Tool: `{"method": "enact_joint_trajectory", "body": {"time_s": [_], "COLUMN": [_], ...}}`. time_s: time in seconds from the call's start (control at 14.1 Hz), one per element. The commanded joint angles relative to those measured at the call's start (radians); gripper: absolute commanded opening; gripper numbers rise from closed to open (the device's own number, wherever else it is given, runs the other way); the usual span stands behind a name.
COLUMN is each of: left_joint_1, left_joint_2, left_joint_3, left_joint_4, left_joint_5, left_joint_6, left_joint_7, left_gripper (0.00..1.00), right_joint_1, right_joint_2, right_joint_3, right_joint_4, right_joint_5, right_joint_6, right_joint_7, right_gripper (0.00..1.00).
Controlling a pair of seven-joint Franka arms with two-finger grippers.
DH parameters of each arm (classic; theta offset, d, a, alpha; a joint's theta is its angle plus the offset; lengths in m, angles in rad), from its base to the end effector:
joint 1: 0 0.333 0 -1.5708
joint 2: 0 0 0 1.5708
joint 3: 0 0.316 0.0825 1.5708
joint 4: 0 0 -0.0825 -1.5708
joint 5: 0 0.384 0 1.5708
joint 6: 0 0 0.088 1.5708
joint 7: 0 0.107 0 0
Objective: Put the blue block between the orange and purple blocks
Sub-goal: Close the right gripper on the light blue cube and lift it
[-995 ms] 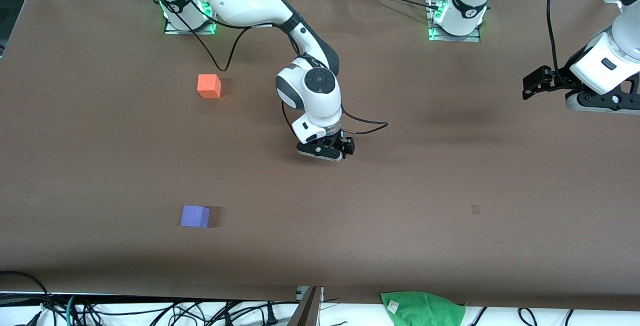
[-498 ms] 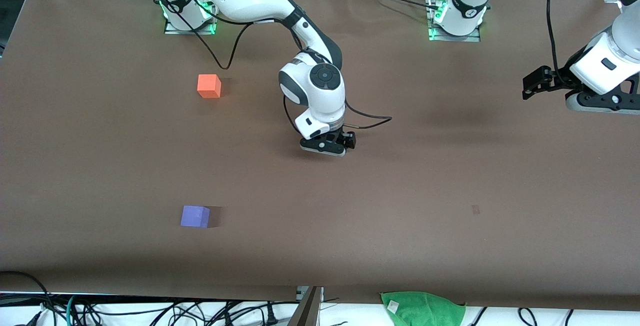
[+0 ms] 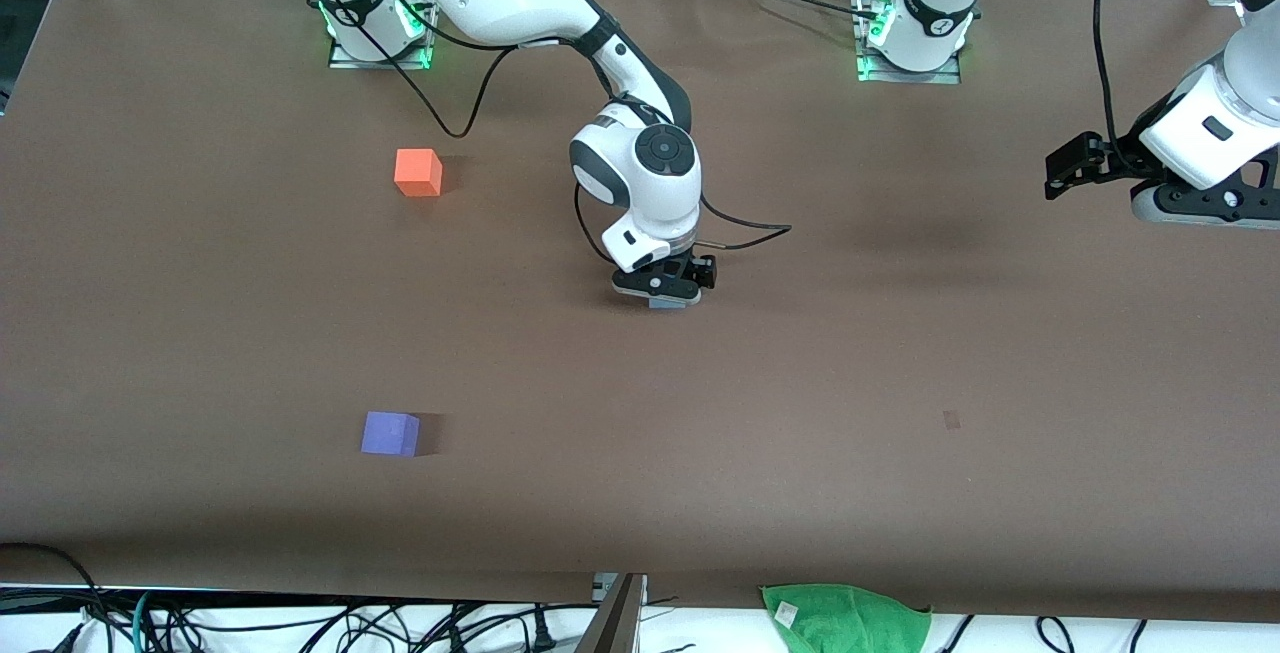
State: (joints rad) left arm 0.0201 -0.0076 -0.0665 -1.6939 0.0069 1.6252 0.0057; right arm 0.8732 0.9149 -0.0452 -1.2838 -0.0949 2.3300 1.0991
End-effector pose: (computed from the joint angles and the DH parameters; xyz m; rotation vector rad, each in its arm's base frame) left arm 0.5518 -0.0250 0.5751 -3.1304 0.0825 0.0955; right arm 0.5095 0.5657 0.2075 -3.0707 0.2930 -0.2527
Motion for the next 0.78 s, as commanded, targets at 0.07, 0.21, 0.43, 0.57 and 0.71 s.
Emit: {"method": "enact_joint_trajectory", "body": {"time_s": [0.07,0.21,0.43,0.57,0.71], "left_joint_1": [0.011,0.011,0.011,0.011,0.011], "left_joint_2": [-0.020,-0.020,-0.020,-0.020,-0.020], "left_joint_3": [-0.010,-0.010,-0.010,-0.010,-0.010], "left_joint_4": [-0.016,-0.016,-0.016,-0.016,-0.016], "left_joint_5": [0.002,0.002,0.002,0.002,0.002], "left_joint_6": [0.005,0.005,0.005,0.005,0.005], "left_joint_7": [0.010,0.010,0.010,0.010,0.010], "left_gripper": [1.00,1.00,1.00,1.00,1.00], "right_joint_1": [-0.005,-0.022,-0.074,-0.124,-0.151], "right_joint_2": [-0.005,-0.005,-0.033,-0.079,-0.132], "right_joint_3": [-0.002,-0.002,0.001,0.004,-0.004], "right_joint_4": [-0.005,-0.011,-0.012,-0.012,-0.058], "right_joint_5": [-0.031,-0.031,-0.019,-0.014,0.020], "right_joint_6": [-0.008,-0.008,-0.026,-0.127,-0.184], "right_joint_7": [-0.021,-0.076,-0.151,-0.247,-0.372], "right_gripper": [0.47,0.16,0.13,0.14,0.14]}}
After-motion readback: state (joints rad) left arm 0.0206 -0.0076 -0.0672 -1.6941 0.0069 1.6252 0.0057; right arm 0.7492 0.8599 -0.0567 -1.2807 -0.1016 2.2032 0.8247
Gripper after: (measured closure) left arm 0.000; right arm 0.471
